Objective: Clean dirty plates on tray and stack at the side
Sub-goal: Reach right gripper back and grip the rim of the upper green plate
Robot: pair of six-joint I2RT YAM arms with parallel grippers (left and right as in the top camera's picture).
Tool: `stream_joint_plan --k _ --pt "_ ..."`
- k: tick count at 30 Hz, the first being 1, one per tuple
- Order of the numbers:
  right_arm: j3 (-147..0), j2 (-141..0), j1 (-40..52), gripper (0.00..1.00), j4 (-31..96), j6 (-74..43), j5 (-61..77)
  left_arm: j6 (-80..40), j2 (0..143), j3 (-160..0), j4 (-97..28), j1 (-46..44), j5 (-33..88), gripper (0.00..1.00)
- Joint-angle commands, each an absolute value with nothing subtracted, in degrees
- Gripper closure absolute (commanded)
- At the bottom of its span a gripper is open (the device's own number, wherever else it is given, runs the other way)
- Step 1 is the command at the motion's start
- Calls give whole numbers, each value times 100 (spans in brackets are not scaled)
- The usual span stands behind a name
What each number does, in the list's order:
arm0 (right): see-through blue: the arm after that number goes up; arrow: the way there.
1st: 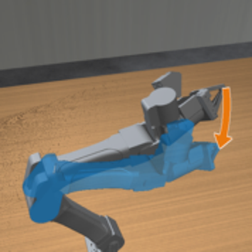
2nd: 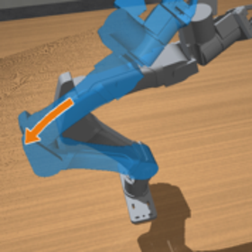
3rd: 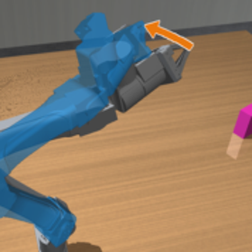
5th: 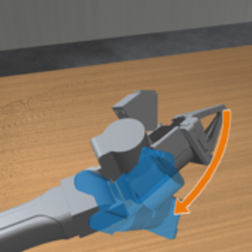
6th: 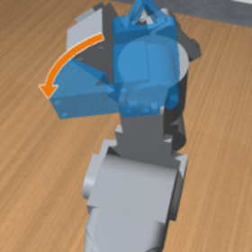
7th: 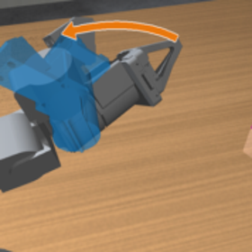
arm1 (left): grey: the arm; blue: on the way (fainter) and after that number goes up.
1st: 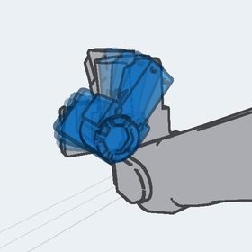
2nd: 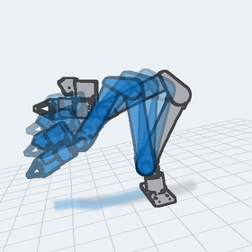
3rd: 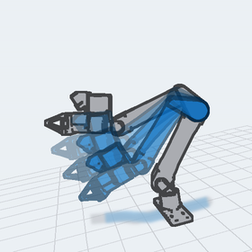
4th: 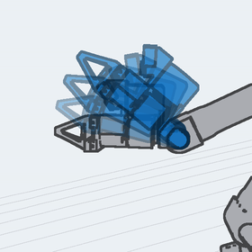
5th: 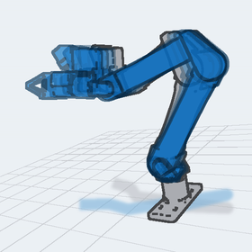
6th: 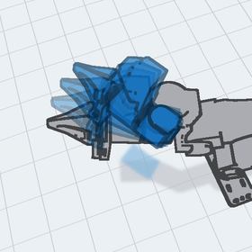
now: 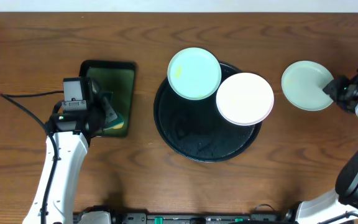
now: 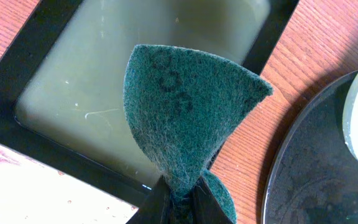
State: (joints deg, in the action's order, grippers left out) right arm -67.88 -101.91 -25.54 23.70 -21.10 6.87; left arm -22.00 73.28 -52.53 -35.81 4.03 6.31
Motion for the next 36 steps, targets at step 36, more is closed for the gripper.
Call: stream_joint_plan --k 36 --pt "-9974 -12486 1933 25 3981 -2510 185 -2099 7297 -5196 -3601 421 687 92"
